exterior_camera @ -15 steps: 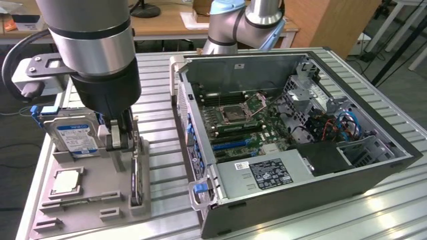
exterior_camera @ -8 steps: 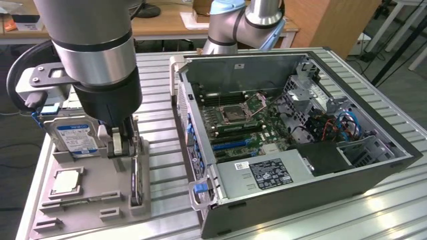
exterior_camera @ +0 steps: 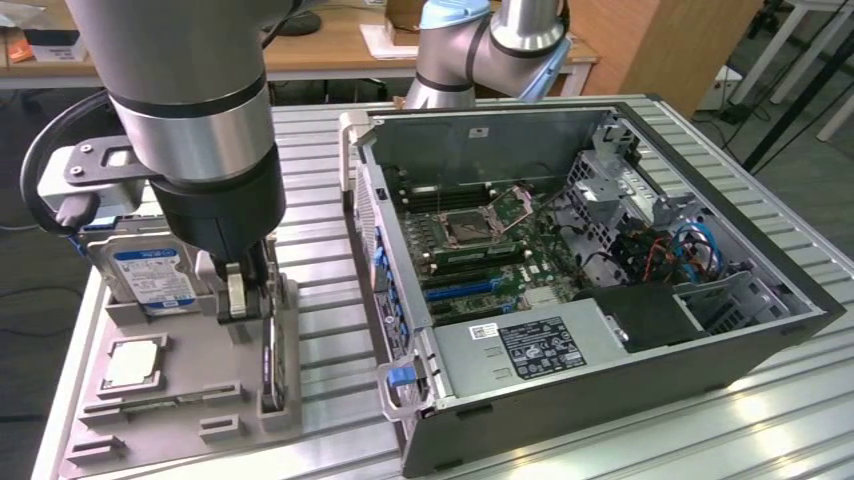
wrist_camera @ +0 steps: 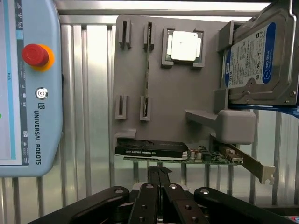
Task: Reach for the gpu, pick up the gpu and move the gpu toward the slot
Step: 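Pick up the gpu and move the gpu toward the slot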
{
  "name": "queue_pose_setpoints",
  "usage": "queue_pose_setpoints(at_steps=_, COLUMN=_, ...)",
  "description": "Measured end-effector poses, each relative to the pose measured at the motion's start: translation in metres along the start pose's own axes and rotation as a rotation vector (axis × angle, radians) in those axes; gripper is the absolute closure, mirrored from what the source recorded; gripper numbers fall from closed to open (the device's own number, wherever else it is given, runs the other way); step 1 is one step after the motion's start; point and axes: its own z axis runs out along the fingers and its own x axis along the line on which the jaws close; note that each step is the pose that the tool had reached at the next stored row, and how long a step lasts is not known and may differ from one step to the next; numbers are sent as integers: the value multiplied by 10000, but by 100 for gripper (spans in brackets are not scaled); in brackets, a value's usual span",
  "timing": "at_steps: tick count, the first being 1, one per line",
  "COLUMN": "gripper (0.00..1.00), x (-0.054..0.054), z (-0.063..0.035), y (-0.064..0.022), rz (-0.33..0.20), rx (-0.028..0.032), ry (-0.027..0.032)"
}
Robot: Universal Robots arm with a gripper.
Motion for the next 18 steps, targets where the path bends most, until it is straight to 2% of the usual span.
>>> queue_pose_setpoints(at_steps=6, gripper=89, x=0, z=14, y=0, rz=21, rx=5, ry=-6)
queue_pose_setpoints(at_steps=9, gripper=89, x=1, z=41, y=-2, rz=192, rx=5, ry=-24)
queue_pose_setpoints(at_steps=12, gripper=89, x=1, z=65, y=-2, rz=556, rx=10, ry=-24)
queue_pose_setpoints(at_steps=18, gripper=89, x=2, z=99, y=-2, rz=1648, rx=29, ry=-19)
